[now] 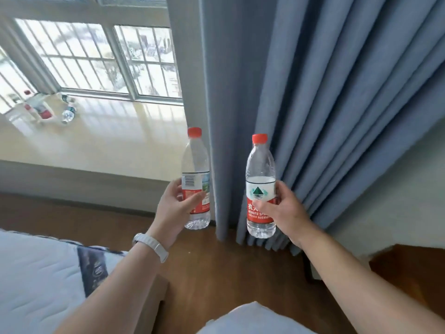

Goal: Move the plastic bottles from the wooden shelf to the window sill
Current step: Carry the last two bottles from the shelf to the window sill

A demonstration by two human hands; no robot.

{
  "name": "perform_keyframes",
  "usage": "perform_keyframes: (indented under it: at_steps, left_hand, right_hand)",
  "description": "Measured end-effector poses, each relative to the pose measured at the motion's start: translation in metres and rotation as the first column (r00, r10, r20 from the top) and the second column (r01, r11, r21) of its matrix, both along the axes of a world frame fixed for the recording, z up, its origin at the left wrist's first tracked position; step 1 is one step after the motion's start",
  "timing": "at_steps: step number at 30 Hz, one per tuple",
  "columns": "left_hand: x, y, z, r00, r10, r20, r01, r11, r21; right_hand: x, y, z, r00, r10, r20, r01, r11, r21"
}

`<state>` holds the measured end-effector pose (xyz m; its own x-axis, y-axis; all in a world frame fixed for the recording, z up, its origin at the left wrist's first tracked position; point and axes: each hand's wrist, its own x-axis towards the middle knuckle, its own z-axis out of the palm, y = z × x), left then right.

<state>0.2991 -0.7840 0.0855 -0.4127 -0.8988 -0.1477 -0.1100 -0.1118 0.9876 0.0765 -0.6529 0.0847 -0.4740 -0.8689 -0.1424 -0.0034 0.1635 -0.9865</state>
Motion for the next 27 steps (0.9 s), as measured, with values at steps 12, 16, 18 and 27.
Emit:
perform_keyframes:
  at_steps: [12,16,18,27]
  left_hand:
    - [0.099,-0.041,-0.014,0.957,0.282,-0.061,-0.279,0.959,0.052]
    - [0.111,-0.057,-0.022,0.937,0.348,0.001,-0.348,0.935,0.066]
    - [0.114,-0.073,-0.023,0.925,0.378,0.030,-0.380,0.923,0.056]
    - [0.074,-0.183,-0.007,0.862,0.500,0.085,-0.503,0.864,0.012]
  right_hand:
    - [0.075,-0.109,-0.002,0.963,0.262,0.061,-0.264,0.964,0.033]
    - [0.085,-0.150,-0.013,0.929,0.358,0.096,-0.364,0.930,0.053]
    - [0.087,-0.176,-0.018,0.904,0.414,0.109,-0.422,0.904,0.070]
    - [0.060,-0.316,-0.013,0.823,0.547,0.156,-0.558,0.829,0.039]
